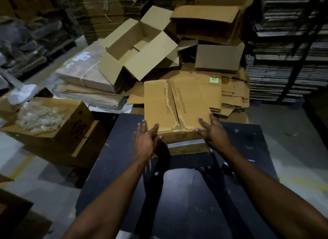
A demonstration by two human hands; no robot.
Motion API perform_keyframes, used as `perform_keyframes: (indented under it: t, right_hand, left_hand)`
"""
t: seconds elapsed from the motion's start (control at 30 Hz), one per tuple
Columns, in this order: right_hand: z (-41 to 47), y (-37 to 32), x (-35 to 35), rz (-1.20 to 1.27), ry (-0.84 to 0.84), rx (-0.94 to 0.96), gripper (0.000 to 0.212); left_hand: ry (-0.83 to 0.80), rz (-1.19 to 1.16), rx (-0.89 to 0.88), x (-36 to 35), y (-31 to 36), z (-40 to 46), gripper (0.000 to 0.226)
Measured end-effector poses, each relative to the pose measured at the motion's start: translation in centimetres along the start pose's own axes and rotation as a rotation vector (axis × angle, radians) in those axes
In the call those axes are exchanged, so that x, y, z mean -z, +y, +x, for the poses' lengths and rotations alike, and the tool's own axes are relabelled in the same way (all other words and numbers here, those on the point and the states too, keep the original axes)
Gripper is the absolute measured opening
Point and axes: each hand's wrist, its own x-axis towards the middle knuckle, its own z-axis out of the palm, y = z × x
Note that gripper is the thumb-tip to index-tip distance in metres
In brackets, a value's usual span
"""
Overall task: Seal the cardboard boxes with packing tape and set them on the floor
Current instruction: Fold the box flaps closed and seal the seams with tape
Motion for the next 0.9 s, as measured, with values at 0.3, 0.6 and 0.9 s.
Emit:
perform_keyframes:
  t: [0.3, 0.6, 0.9]
  right_hand:
    - [-5.9, 14.0, 1.1, -0.071, -0.176, -0.108, 0.078]
    - [-7.7, 19.4, 0.3, -0.409, -0.483, -0.187, 0.058]
    - [-8.3, 15.4, -2.0, -0.399, -0.424, -0.154, 0.034]
  left_hand:
    - [0.025, 0.193, -0.23, -2.2, 2.1, -1.4, 0.064]
    - [0.093, 0.127, -0.347, -2.6, 4.3, -1.3, 0.06]
    - [0.052, -0.23, -0.26, -5.8, 5.0, -7.2, 0.045]
